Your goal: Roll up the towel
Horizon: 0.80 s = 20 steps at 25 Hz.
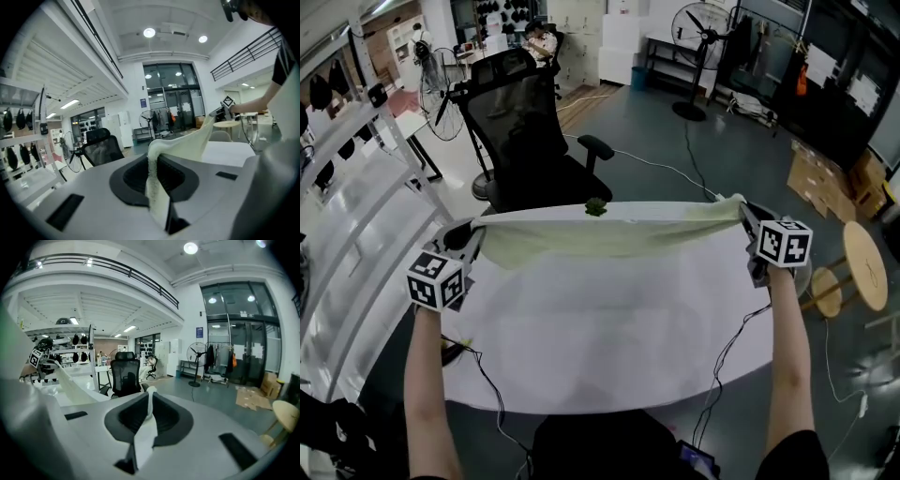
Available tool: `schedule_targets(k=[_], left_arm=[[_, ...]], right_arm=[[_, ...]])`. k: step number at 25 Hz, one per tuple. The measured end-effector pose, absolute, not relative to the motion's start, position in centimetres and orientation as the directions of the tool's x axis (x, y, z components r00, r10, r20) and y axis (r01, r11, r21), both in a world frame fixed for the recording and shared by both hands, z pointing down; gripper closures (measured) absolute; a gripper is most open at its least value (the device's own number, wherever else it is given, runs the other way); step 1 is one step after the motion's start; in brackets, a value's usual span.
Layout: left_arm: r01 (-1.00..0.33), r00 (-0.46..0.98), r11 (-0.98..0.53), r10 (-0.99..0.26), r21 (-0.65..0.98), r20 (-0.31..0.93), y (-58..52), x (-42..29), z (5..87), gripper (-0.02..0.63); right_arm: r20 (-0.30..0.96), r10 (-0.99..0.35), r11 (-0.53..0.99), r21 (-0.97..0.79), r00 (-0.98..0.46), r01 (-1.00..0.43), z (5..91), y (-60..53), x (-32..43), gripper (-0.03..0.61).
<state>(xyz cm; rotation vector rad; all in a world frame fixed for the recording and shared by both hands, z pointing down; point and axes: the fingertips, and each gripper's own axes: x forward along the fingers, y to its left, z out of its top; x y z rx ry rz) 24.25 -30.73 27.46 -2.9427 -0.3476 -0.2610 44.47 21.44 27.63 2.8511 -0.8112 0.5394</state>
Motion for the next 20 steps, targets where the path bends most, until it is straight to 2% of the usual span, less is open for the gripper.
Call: schedule_targets(k=[4, 9, 13, 20], left_arm=[[0.470, 0.857, -0.869, 0.407, -0.154, 0.317, -26.2, 20.2, 33.7, 0.566], [0.711, 0.629, -0.700, 0.590, -0.067, 0.506, -20.6, 13.4, 41.6, 0.566], [0.811, 0.458, -0.585, 0.631, -0.003, 0.626, -17.1, 9.1, 46.8, 0.566], [0.883, 0.248, -0.459, 0.634, 0.099, 0.733, -13.9, 4.0, 52.0, 0.566]], right_arm=[[0.472, -0.444, -0.868, -0.016, 0.762, -0.496, 34.7, 25.4, 40.6, 0.545], [0.642, -0.340, -0.913, -0.050, 0.687, -0.404, 45.2, 29.8, 35.7, 0.545], [0.732, -0.282, -0.923, -0.032, 0.620, -0.382, 50.7, 31.7, 32.8, 0.545], [0.791, -0.218, -0.930, 0.010, 0.572, -0.368, 53.5, 34.7, 30.9, 0.545]])
